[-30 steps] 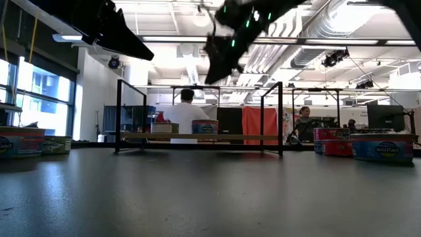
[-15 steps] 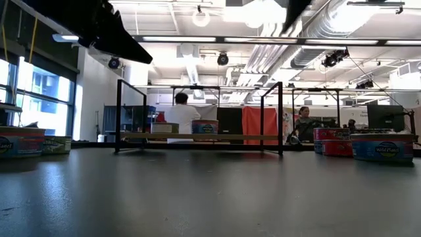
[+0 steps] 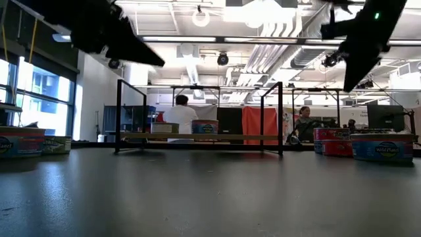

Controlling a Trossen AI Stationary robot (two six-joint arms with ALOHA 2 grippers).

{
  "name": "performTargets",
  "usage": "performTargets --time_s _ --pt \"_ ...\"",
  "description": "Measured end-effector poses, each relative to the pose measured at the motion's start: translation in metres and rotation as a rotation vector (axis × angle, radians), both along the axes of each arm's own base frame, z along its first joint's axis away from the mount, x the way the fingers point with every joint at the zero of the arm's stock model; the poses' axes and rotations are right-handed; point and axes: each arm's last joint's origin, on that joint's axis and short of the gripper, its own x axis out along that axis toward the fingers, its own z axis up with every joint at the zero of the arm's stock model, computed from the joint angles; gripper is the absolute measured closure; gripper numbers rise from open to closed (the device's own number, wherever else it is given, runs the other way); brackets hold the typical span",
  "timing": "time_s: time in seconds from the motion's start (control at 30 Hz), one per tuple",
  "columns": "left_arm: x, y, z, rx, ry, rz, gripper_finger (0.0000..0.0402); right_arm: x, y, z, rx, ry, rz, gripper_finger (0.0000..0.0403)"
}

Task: Stack canned seafood by type on shelf
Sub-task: Put the red tuna can on the shelf

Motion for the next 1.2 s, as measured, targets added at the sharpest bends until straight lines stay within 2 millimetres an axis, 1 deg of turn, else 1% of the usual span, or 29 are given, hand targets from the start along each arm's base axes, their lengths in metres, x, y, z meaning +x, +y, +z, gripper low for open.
performTargets --time_s 0.07,0.17,0.27,0.4,0.5,0.67,0.77,0.9,1.1,1.2 --pt "0.003 -0.001 0.004 0.028 -0.015 -0.041 0.0362 -0.004 -0.018 -0.007 0.012 -0.043 -0.028 0.0222" --pt "0.007 -0.001 0.010 0.057 -0.043 -0.107 0.0362 -0.005 -0.039 -0.016 0.012 -0.107 -0.013 0.0207" --pt "0.011 0.000 0.015 0.055 -0.079 -0.148 0.0362 -0.003 -0.057 -0.027 -0.005 -0.125 0.002 0.0203" --pt "0.014 0.003 0.017 0.028 -0.095 -0.168 0.0362 -0.006 -0.076 -0.041 -0.020 -0.098 -0.064 0.0208" --pt "0.014 0.003 0.016 0.003 -0.097 -0.172 0.0362 -0.010 -0.085 -0.050 -0.019 -0.049 -0.099 0.0216" --pt "0.014 0.003 0.016 -0.001 -0.098 -0.176 0.0362 -0.009 -0.098 -0.061 -0.060 -0.028 -0.049 0.0235" --pt "0.014 0.003 0.016 -0.002 -0.098 -0.176 0.0362 -0.007 -0.104 -0.065 -0.089 -0.049 -0.039 0.0250" --pt "0.014 0.003 0.016 -0.018 -0.104 -0.170 0.0362 -0.008 -0.112 -0.067 -0.094 -0.030 -0.043 0.0267" --pt "0.013 0.003 0.014 -0.047 -0.093 -0.157 0.0362 -0.011 -0.122 -0.074 -0.028 0.006 -0.019 0.0298" --pt "0.013 0.003 0.014 -0.051 -0.093 -0.155 0.0362 -0.011 -0.125 -0.076 -0.021 0.013 -0.023 0.0321"
